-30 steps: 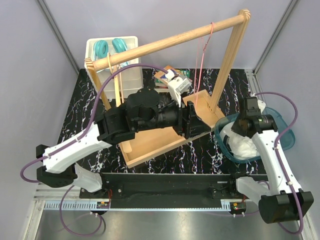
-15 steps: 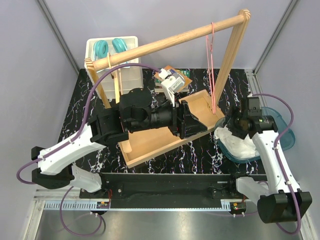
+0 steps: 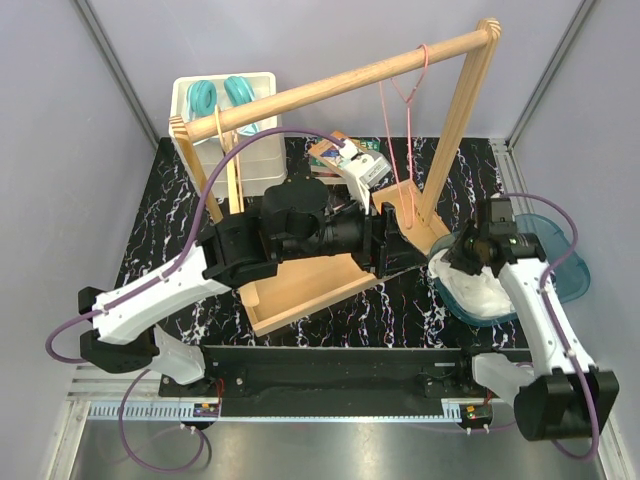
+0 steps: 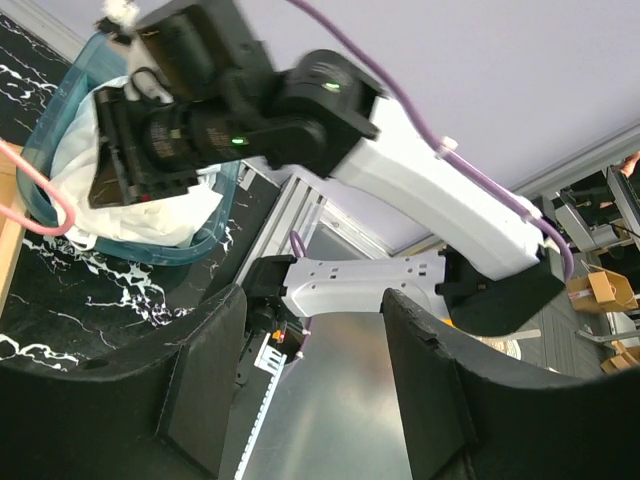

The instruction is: Remove the tank top from the hanger

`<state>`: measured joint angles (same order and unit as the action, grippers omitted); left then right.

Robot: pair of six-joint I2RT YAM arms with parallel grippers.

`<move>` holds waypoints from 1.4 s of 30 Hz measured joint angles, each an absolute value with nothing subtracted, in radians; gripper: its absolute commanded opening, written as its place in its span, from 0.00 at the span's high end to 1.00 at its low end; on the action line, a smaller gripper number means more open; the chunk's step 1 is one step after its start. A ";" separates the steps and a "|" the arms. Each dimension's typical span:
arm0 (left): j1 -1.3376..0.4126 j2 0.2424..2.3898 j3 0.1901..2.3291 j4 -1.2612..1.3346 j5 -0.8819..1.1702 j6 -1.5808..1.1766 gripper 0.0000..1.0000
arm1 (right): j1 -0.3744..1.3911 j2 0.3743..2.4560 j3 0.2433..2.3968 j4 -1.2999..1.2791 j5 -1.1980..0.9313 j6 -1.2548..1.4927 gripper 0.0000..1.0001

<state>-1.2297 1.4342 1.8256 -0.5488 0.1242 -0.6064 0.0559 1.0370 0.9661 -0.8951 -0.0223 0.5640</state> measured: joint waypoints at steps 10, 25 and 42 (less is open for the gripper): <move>-1.230 1.420 1.826 -0.562 0.122 -0.606 0.38 | -0.010 1.273 0.846 -0.757 0.077 0.634 0.54; -1.230 1.384 1.827 -0.583 0.109 -0.606 0.38 | -0.049 1.256 0.861 -0.808 0.091 0.649 0.29; -1.230 1.348 1.882 -0.590 0.094 -0.567 0.37 | -0.049 0.940 1.057 -0.988 -0.275 0.564 0.00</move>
